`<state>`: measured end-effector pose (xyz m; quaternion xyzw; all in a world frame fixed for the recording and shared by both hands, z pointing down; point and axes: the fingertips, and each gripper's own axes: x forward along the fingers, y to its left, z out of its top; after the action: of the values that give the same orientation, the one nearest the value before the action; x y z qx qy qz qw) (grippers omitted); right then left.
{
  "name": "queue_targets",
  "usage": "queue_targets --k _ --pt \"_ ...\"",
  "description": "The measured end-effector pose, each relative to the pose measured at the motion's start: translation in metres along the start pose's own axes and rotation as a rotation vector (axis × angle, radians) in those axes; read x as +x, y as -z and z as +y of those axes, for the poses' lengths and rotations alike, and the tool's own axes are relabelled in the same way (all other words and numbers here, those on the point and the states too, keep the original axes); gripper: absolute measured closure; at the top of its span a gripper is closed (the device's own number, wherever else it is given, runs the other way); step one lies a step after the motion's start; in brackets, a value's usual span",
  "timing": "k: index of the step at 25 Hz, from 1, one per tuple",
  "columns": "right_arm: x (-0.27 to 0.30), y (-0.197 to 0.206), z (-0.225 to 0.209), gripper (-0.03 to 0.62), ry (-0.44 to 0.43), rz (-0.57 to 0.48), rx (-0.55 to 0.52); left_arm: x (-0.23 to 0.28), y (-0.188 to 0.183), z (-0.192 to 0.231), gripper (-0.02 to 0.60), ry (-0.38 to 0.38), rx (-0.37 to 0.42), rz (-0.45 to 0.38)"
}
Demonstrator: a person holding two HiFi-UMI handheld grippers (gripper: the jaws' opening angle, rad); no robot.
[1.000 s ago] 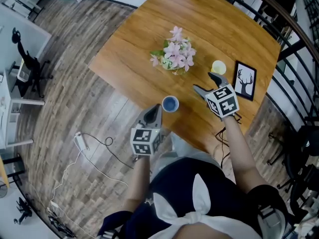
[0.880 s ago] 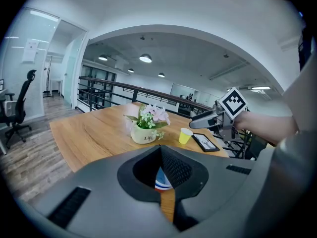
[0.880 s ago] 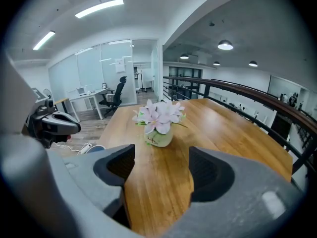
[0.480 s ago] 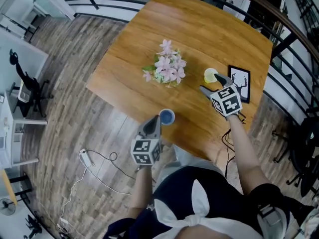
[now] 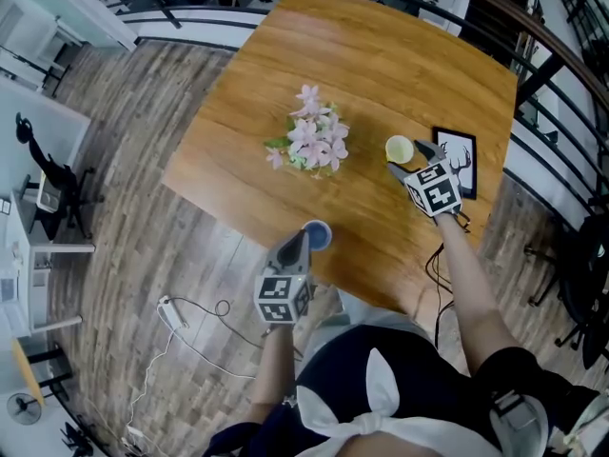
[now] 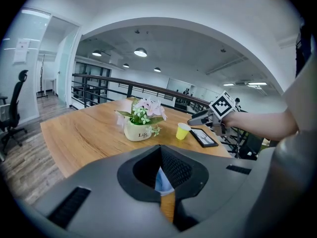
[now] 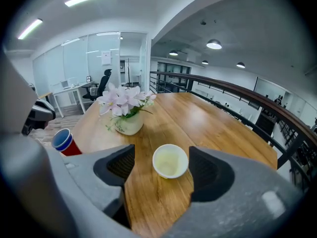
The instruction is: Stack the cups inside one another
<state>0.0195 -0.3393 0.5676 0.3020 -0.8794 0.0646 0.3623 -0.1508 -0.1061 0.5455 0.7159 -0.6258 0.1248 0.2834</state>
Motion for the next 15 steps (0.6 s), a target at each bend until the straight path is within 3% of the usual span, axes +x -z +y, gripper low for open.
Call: queue_targets --k 15 --pt "0.035 0.026 -0.015 0.232 -0.015 0.067 0.050 0.014 -0.002 -0.005 0.565 0.020 0.020 0.012"
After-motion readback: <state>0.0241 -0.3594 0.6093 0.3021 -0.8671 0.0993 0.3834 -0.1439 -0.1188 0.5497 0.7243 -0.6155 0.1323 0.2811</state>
